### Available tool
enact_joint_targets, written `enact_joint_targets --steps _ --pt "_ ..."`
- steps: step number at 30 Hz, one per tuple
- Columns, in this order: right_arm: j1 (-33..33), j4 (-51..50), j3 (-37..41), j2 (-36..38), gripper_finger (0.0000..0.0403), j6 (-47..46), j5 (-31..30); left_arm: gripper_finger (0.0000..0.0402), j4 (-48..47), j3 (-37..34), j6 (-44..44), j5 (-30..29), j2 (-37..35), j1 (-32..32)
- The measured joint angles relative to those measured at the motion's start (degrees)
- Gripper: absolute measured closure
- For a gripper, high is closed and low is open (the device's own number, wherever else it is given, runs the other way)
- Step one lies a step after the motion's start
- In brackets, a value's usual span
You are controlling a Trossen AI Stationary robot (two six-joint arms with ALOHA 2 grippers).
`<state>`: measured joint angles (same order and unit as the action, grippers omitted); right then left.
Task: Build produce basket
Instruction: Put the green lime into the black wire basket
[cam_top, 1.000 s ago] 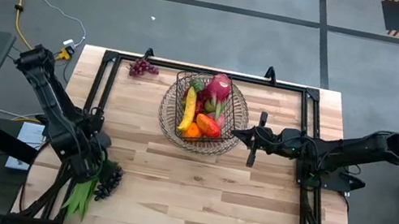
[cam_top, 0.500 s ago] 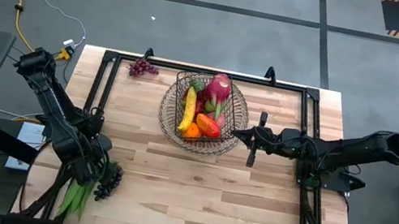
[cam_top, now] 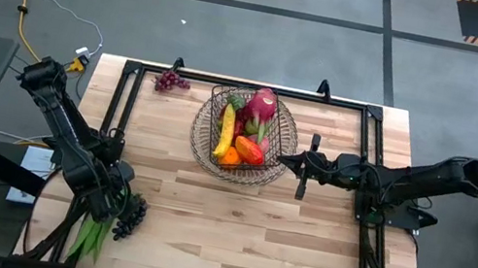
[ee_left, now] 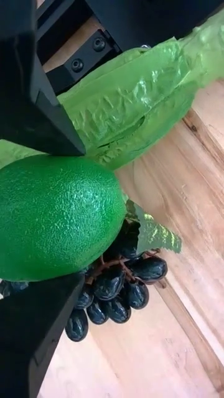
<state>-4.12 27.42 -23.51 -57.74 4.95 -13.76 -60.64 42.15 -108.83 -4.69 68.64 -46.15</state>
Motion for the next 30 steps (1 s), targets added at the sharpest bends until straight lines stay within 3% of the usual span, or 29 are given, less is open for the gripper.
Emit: enact_joint_targets --steps 5,8,14,18,20,24,30 --pt "0.0 0.0 0.0 0.0 0.0403 0.0 0.0 0.0132 0.1 0.7 2.0 -1.0 -1.1 0.0" --pt "0.0 0.0 0.0 0.0 0.0403 0.3 0.0 0.0136 0.1 4.2 5.6 -5.9 -3.2 0.7" --pt "0.0 0.0 0.0 0.0 0.0403 0.7 0.0 0.0135 -0.3 13.4 20.8 -26.0 -8.1 2.3" --pt "0.0 0.1 0.0 0.0 0.0403 1.1 0.0 0.0135 2.6 17.0 38.9 -42.3 -10.3 3.9" --pt "0.0 0.2 0.0 0.0 0.0403 1.1 0.0 0.0135 6.1 16.8 48.2 -47.5 -11.6 5.5" --pt "0.0 0.2 0.0 0.0 0.0403 1.1 0.0 0.0135 14.6 14.6 62.9 -49.1 -13.3 12.8" --pt "0.0 0.2 0.0 0.0 0.0403 1.1 0.0 0.0135 36.3 5.4 81.6 -36.3 -14.0 25.7"
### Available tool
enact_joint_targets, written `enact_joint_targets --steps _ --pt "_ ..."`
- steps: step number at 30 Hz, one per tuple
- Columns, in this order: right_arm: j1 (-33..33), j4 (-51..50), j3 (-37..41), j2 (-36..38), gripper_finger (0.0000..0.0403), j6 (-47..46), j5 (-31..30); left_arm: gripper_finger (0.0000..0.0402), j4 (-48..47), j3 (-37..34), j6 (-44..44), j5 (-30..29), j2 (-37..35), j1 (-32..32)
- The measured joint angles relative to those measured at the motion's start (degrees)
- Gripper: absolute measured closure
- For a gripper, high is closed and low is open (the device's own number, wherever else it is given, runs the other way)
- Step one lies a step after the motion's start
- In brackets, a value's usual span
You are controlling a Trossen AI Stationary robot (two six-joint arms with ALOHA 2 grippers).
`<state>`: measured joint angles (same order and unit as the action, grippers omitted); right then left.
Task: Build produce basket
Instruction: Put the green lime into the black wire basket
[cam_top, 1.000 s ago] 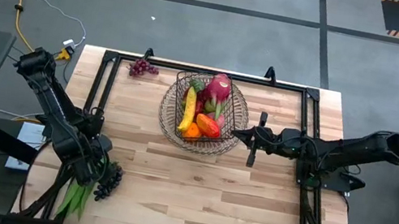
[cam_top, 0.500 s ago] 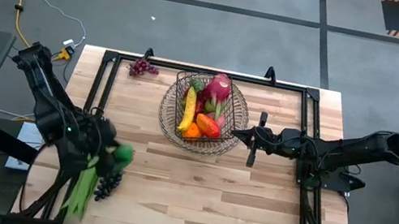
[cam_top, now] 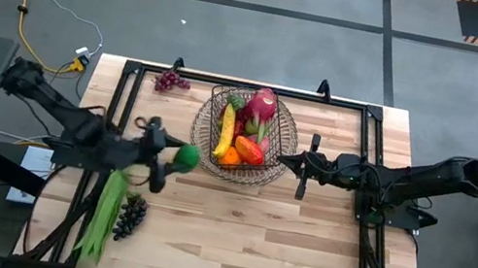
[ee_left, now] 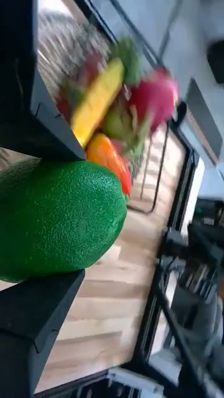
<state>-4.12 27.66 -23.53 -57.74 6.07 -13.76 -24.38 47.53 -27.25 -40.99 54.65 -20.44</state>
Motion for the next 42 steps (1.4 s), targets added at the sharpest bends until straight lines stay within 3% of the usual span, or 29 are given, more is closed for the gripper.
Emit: enact_joint_targets --steps 8,14,42 --pt "0.0 0.3 0.0 0.0 0.0403 0.0 0.3 0.0135 43.7 -16.8 21.2 20.9 0.8 16.2" --pt "0.0 1.7 0.0 0.0 0.0403 0.0 0.5 0.0135 65.0 -27.3 24.3 26.7 0.7 21.1" --pt "0.0 2.8 0.0 0.0 0.0403 0.4 3.1 0.0135 67.7 -29.4 22.9 26.9 0.7 21.1"
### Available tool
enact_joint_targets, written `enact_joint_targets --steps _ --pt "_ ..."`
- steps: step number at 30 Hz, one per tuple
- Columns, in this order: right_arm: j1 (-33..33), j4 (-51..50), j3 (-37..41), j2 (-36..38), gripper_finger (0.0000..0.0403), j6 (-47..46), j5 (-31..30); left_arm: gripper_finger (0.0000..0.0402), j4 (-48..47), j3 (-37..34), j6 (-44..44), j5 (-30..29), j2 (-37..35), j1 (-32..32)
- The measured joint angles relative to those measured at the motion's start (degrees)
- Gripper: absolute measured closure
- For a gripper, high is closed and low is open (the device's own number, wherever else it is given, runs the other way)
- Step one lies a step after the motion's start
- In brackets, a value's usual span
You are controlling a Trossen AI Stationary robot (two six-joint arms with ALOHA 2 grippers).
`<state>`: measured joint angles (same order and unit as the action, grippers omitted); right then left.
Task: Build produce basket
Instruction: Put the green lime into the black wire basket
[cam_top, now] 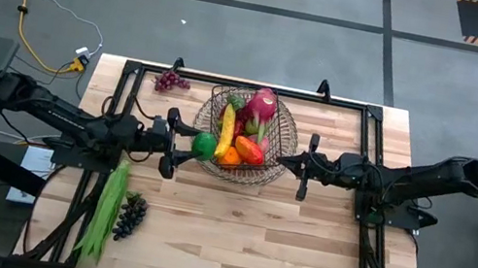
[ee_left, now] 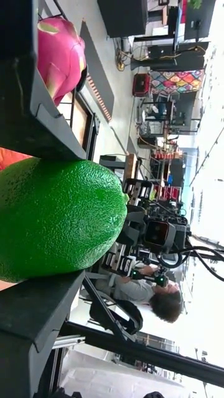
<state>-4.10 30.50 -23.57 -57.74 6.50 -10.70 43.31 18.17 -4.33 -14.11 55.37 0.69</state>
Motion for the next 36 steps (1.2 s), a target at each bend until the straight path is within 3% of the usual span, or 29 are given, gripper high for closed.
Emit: enact_joint_targets --steps 11,15,18,27,36 --pt "0.0 -0.3 0.0 0.0 0.0403 0.0 -0.1 0.0135 -0.2 0.0 0.0 -0.1 0.0 0.0" --pt "0.0 -0.3 0.0 0.0 0.0403 0.0 -0.1 0.0135 0.9 0.2 -1.9 -4.0 0.9 0.0" --pt "0.0 -0.3 0.0 0.0 0.0403 0.0 -0.2 0.0135 0.6 1.5 -3.7 -8.9 4.1 0.1" --pt "0.0 -0.2 0.0 0.0 0.0403 -0.4 -0.2 0.0135 -4.6 11.6 -6.2 -16.0 19.9 2.4" --pt "0.0 -1.5 0.1 0.0 0.0403 -1.5 -0.2 0.0135 -6.7 15.2 -9.1 -13.6 27.3 7.0"
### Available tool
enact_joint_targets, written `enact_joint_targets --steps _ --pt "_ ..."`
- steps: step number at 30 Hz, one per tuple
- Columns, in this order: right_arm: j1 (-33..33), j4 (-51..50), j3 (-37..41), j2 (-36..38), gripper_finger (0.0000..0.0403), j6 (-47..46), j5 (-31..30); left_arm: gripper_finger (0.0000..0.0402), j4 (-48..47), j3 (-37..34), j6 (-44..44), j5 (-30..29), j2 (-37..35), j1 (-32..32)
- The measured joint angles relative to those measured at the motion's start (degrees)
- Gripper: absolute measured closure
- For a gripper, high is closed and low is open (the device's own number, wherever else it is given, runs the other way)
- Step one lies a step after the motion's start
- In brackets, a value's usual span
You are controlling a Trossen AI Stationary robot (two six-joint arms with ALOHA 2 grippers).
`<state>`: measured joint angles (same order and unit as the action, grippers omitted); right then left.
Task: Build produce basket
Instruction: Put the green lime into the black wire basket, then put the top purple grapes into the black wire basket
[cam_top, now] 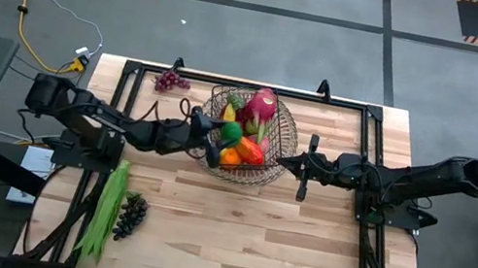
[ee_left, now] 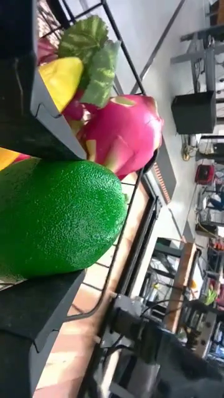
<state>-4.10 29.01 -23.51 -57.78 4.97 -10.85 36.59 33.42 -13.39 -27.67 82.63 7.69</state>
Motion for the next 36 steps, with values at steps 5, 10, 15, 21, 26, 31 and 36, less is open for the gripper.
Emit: enact_joint_targets --steps 5,10,15,21,26,31,36 --pt "0.0 0.0 0.0 0.0 0.0403 -0.2 0.0 0.0135 4.2 0.2 0.8 0.0 2.5 0.3" --pt "0.0 0.0 0.0 0.0 0.0403 -0.6 0.0 0.0135 5.2 0.2 2.9 -1.2 2.9 0.3" --pt "0.0 0.0 0.0 0.0 0.0403 -0.6 -1.3 0.0135 5.2 0.2 2.2 -3.3 2.9 0.3" --pt "0.0 0.0 0.0 0.0 0.0403 -0.7 -2.7 0.0131 5.2 0.2 2.9 -2.9 2.9 0.3" --pt "0.0 0.0 0.0 0.0 0.0402 -0.7 -2.7 0.0112 5.1 0.2 3.1 -2.6 2.9 0.3" --pt "0.0 0.0 0.0 0.0 0.0402 -0.7 -2.7 0.0088 5.0 0.2 3.1 -2.6 2.9 0.3" --pt "0.0 0.0 0.0 0.0 0.0402 -0.7 -2.7 0.0058 4.8 0.2 3.1 -2.6 2.9 0.3"
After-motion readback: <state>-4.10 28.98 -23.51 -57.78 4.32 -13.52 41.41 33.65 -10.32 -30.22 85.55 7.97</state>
